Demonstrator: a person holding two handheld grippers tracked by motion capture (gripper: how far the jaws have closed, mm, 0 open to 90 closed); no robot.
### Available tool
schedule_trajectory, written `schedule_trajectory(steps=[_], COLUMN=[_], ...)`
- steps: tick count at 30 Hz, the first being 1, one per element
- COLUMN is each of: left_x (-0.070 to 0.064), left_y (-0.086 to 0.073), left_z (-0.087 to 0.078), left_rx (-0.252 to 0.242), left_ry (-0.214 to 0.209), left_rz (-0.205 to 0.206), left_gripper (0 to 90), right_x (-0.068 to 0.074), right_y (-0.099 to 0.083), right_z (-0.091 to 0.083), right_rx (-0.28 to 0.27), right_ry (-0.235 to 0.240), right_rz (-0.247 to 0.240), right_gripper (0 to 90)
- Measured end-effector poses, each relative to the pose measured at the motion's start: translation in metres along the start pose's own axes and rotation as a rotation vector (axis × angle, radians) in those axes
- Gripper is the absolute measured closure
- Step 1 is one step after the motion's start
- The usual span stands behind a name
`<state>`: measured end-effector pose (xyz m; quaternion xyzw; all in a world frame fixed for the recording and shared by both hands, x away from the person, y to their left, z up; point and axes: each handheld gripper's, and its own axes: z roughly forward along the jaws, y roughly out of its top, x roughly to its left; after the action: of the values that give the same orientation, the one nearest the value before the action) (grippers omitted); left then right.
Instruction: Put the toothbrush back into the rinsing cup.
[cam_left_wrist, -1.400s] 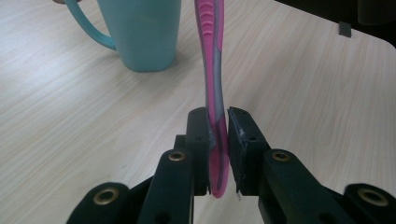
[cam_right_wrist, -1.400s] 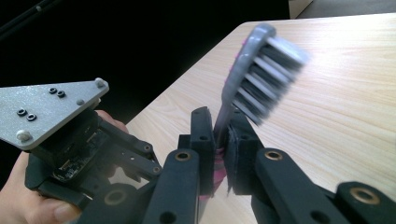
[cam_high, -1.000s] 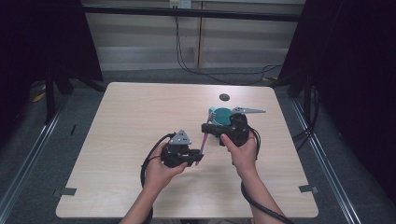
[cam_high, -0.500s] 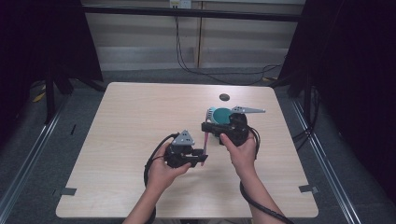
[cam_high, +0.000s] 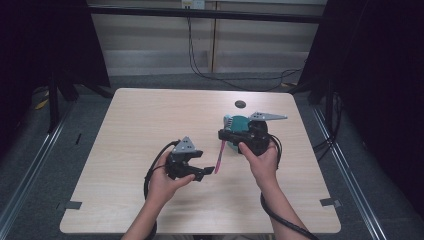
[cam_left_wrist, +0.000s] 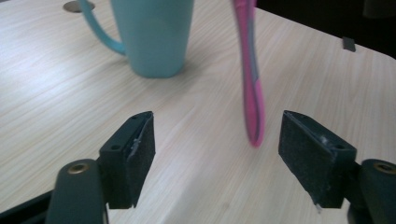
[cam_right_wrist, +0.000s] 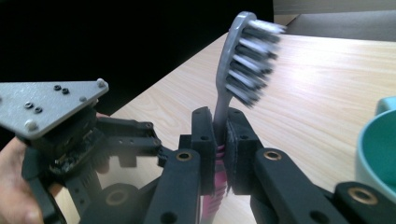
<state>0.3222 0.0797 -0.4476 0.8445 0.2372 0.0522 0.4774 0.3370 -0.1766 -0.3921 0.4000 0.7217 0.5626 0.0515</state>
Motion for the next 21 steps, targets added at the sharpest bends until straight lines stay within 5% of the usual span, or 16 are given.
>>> schedule_trajectory(steps=[21], left_x=[0.032], left_y=[-0.050], left_z=[-0.031], left_rx=[0.070], left_ry=[0.105], left_rz=[-0.062], left_gripper=[16.9], right_x=[-0.005], right_y=[0.004], right_z=[-0.011], right_rx=[0.012], right_ry=[-0.050], right_rz=[-0.091], right_gripper=[83.9])
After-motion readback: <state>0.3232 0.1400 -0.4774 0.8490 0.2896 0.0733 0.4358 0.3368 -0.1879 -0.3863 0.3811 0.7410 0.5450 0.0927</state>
